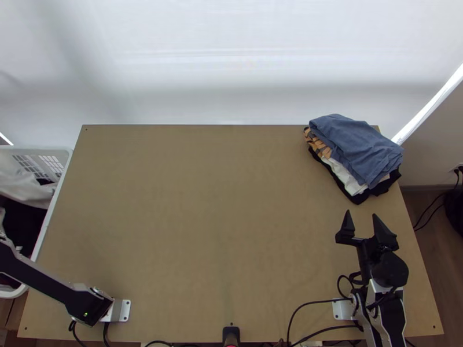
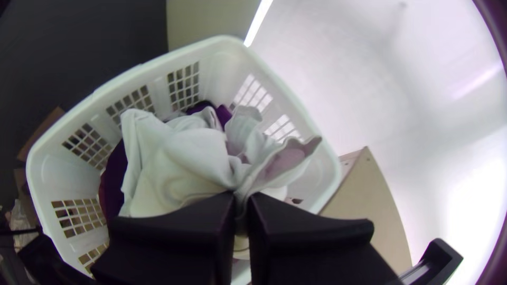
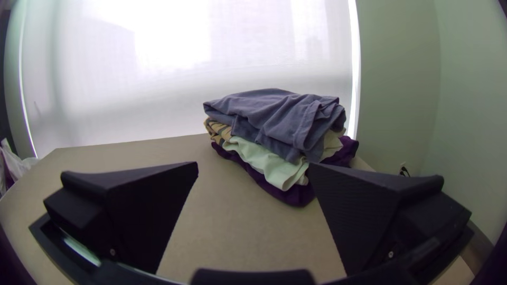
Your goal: Fold the t-shirt
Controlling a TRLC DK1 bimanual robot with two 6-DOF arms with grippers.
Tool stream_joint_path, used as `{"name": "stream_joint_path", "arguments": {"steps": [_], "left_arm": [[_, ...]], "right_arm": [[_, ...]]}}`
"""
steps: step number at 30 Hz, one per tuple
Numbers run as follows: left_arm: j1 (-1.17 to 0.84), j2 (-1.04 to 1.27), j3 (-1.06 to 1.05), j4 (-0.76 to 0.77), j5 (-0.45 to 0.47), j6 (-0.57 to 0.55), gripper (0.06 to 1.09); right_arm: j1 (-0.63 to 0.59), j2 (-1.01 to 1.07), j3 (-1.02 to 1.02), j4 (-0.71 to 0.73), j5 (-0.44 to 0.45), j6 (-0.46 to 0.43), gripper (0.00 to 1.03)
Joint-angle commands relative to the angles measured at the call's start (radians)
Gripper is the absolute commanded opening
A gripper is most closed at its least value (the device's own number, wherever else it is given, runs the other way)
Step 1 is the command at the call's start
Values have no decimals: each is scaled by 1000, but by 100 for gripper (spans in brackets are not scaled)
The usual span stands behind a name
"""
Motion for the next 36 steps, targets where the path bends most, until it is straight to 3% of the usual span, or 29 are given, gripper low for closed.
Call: {"name": "stream_joint_path", "arguments": {"steps": [1, 20, 29, 36], "left_arm": [[-59, -118, 21, -9, 27, -28, 10], [-573, -417, -60, -50, 12, -198, 9], [-959, -541, -195, -26, -141, -265, 9], [-1228, -612, -387, 143, -223, -310, 9]], "right_arm": [[4, -2, -6, -11, 8, 13, 98], [4, -4, -8, -11, 8, 13, 98], [4, -4, -6, -11, 8, 13, 98], [4, -4, -6, -11, 8, 13, 98]]}}
